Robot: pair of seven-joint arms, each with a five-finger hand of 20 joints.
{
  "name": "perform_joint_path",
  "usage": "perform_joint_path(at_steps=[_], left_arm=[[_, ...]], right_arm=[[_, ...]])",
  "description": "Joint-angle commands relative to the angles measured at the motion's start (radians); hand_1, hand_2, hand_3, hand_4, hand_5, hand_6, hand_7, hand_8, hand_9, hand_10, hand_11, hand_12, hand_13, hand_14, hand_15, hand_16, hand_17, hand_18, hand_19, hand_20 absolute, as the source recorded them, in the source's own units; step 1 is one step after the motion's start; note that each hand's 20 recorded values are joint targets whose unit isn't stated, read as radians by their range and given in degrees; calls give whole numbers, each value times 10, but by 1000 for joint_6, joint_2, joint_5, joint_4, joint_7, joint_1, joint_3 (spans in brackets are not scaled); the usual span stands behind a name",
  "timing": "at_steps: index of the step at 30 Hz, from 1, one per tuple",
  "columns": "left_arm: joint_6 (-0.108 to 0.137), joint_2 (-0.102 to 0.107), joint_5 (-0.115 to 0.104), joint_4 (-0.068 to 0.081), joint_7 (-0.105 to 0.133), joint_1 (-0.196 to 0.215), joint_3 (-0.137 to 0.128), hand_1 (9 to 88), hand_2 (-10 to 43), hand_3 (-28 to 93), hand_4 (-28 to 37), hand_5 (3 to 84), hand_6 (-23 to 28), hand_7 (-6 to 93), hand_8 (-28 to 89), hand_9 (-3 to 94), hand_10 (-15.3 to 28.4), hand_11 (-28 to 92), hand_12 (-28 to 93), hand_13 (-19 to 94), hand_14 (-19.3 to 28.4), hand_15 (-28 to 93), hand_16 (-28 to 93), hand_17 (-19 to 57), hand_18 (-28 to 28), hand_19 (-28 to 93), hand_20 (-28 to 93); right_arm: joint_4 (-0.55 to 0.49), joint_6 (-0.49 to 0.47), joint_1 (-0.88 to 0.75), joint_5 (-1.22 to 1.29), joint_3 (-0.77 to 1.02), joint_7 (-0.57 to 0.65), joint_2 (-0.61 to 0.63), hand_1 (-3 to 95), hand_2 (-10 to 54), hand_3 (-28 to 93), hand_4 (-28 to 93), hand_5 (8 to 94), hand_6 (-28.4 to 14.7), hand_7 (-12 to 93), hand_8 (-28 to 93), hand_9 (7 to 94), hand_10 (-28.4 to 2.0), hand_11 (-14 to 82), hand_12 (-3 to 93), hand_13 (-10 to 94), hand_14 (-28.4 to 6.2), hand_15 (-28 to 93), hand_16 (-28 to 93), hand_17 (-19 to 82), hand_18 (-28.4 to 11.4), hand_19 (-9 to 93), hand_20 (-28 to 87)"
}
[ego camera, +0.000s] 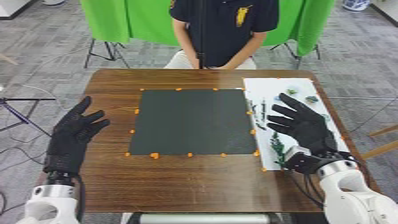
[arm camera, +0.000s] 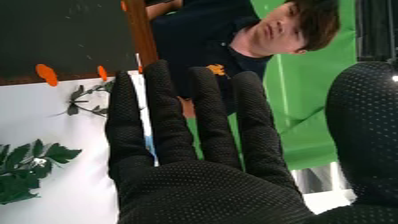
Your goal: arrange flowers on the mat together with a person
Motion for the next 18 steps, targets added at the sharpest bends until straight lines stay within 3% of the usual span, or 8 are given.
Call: perform_joint_path(at_steps=[1,8,18], left_arm=[[6,0,-7,0,2,6,2,252,39,791,-247,357,38,127,-98,393,186,242,105,300,279,532,-92,-81,245,494,166],[2,-4,-5,1,0,5,-1,254,37,791,-246,356,37,127,-98,393,186,240,105,300,278,528,-89,-81,243,491,163],[-10,0,8,-12,0,11,-19,250,38,789,-249,354,34,125,-99,385,180,221,101,294,271,486,-86,-83,243,470,148]], right_arm=[[-2,5,-5,2,-3,-11,0,220,9,772,-283,393,2,133,-110,439,-132,64,148,373,-174,177,191,96,-263,511,131],[1,5,1,3,-4,-12,2,218,10,773,-283,393,3,133,-111,440,-132,64,148,373,-174,177,190,95,-264,511,131],[3,10,12,3,2,-13,12,218,10,774,-283,393,2,133,-111,440,-131,64,148,373,-174,176,190,96,-263,510,130]])
